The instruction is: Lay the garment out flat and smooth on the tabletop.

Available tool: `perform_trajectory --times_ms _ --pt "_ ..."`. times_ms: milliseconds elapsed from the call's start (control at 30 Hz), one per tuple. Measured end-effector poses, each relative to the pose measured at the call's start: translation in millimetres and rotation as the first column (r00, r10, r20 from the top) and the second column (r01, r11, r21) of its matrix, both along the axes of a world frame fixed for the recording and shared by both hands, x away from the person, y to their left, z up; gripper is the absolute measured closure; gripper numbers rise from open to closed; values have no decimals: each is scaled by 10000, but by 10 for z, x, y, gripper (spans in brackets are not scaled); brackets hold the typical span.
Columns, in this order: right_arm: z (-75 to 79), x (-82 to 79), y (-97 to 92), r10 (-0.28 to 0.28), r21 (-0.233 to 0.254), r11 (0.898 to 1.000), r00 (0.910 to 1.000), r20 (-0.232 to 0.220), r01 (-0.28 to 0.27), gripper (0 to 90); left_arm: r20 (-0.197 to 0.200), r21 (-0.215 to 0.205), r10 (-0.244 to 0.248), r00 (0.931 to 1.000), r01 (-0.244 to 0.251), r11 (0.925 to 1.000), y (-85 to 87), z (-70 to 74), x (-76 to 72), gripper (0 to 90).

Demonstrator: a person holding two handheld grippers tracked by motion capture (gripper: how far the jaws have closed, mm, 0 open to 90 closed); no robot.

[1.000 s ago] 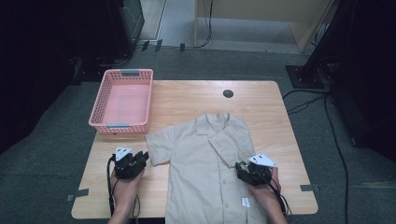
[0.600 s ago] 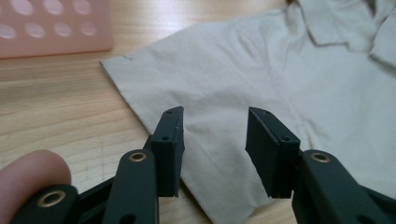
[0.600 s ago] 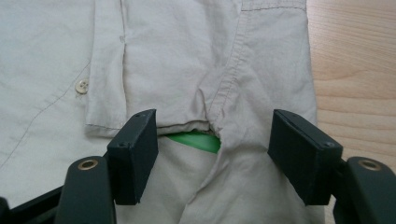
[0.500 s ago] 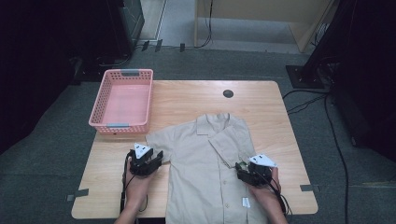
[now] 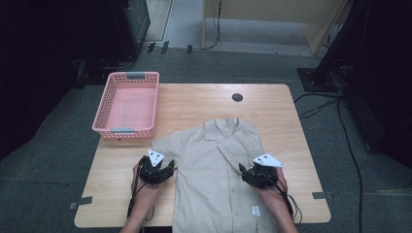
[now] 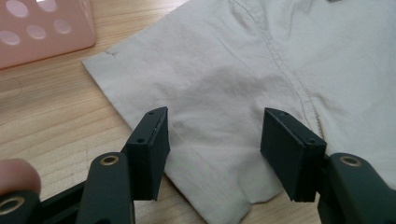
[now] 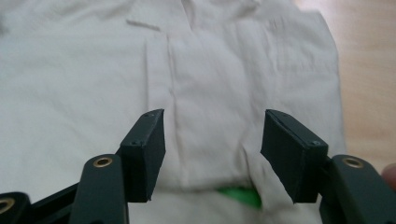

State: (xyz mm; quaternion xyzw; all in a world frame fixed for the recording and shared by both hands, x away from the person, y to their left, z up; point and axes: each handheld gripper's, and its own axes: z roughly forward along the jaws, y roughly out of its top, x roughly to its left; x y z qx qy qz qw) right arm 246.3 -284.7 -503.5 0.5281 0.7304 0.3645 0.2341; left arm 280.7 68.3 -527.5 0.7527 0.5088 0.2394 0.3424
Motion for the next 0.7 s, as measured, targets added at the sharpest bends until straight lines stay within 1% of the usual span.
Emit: perform_trajectory --times_ms 133,200,300,467,567,700 --pt "105 152 147 103 18 9999 9999 138 -103 449 -8 -15 -10 10000 10 10000 0 0 0 416" --pt "129 229 221 249 57 9997 9997 54 -249 482 -31 -23 -63 10000 63 10000 -2 -1 0 400" --pt "129 321 344 459 66 9989 9989 -103 -458 485 -49 -43 -121 9999 121 9999 -4 -3 1 380" --pt "55 451 528 582 -306 9978 9976 -378 -594 485 -96 -117 -230 9997 229 9997 -3 -5 3 332" --pt "-7 518 592 629 -560 9962 9964 -568 -661 498 -107 -92 -241 9997 240 9997 -4 -5 1 301" --pt "-110 566 642 740 -856 9930 9934 -877 -815 520 -113 -28 -268 9996 267 9996 -6 -4 -1 284"
